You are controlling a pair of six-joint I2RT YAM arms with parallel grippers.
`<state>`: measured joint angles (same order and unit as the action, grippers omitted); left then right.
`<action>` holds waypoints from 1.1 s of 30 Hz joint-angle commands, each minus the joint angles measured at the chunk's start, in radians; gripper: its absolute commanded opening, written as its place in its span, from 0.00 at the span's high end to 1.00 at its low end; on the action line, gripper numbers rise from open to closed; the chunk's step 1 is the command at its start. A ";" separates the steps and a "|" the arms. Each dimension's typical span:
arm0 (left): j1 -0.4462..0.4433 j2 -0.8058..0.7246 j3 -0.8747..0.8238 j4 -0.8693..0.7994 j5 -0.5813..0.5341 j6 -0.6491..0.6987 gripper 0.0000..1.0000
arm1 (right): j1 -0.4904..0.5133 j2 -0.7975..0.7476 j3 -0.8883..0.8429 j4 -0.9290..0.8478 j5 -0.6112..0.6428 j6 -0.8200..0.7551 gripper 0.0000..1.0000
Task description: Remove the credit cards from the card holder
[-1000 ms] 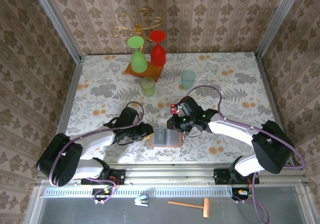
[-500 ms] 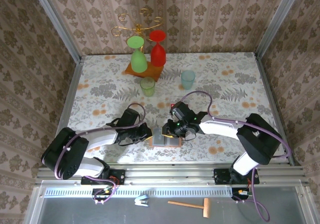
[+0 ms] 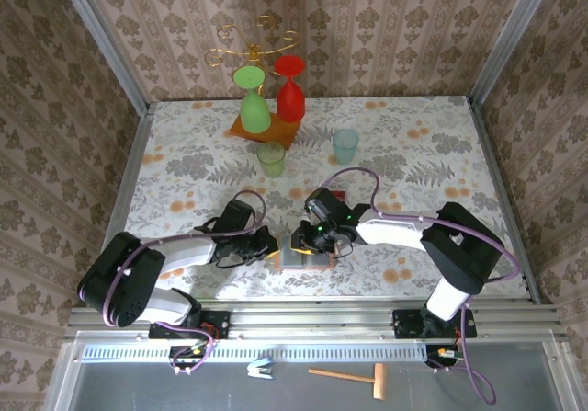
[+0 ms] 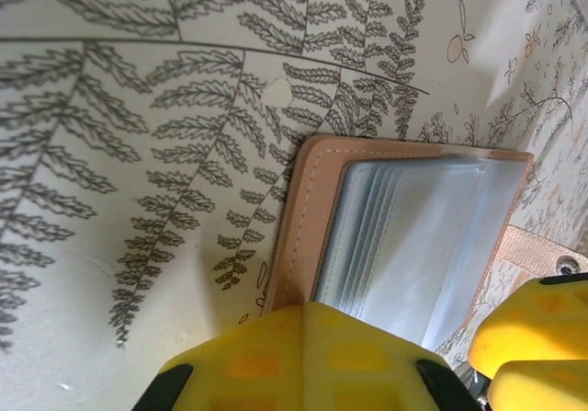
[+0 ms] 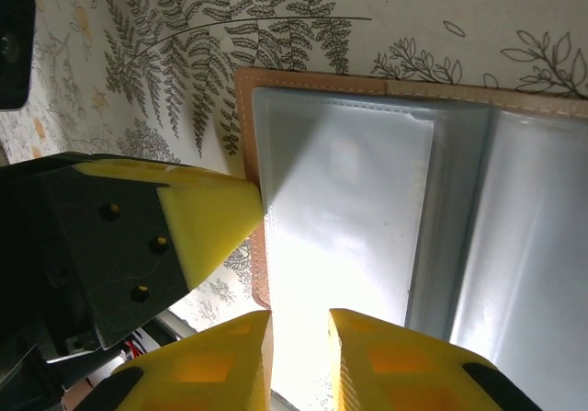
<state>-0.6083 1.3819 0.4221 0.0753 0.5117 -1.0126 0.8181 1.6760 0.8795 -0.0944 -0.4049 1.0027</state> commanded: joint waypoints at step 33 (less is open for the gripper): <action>0.021 0.013 -0.016 -0.020 0.021 0.033 0.95 | 0.021 0.059 0.092 -0.168 0.045 -0.046 0.73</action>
<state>-0.5938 1.3823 0.4191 0.0765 0.5247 -1.0016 0.8303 1.7477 0.9478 -0.2062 -0.3958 0.9817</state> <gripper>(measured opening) 0.051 0.273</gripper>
